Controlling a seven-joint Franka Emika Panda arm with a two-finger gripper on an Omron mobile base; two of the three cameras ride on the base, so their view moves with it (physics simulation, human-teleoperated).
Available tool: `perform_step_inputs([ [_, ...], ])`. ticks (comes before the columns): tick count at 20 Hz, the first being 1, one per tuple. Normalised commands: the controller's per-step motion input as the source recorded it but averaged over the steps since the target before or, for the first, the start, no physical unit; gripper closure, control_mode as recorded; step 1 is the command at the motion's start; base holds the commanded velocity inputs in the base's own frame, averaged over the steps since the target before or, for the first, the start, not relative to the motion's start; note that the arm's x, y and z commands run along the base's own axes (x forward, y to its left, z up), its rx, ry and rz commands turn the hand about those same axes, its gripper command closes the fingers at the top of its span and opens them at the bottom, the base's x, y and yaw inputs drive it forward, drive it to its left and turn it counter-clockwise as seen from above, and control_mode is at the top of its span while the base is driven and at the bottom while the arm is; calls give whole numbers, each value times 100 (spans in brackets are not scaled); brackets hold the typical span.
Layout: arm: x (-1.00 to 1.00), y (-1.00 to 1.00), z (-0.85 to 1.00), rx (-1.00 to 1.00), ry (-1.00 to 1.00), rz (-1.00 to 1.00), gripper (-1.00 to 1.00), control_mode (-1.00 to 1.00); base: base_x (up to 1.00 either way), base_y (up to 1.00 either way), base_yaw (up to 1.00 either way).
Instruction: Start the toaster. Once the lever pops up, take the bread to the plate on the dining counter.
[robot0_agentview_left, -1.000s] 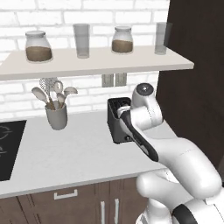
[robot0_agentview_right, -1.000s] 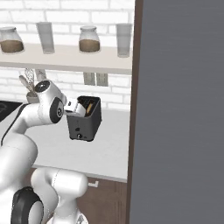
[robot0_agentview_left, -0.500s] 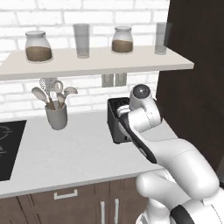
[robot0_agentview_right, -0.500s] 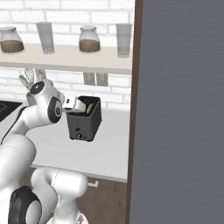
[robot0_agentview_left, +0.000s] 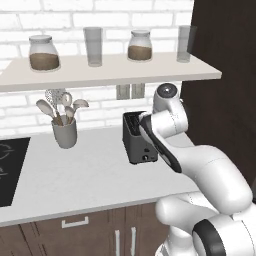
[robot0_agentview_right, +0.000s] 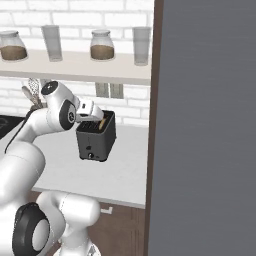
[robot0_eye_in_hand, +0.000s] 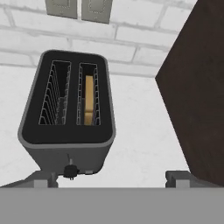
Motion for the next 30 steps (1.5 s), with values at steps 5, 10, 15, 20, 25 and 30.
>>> perform_step_inputs([
  [5,0,0,0,0,0,0,-100,-100,0,0,0],
  [10,0,0,0,0,0,0,-100,-100,0,0,0],
  [15,0,0,0,0,0,0,-100,-100,0,0,0],
  [20,0,0,0,0,0,0,-100,-100,0,0,0],
  [25,0,0,0,0,0,0,-100,-100,0,0,0],
  [30,0,0,0,0,0,0,-100,-100,0,0,0],
])
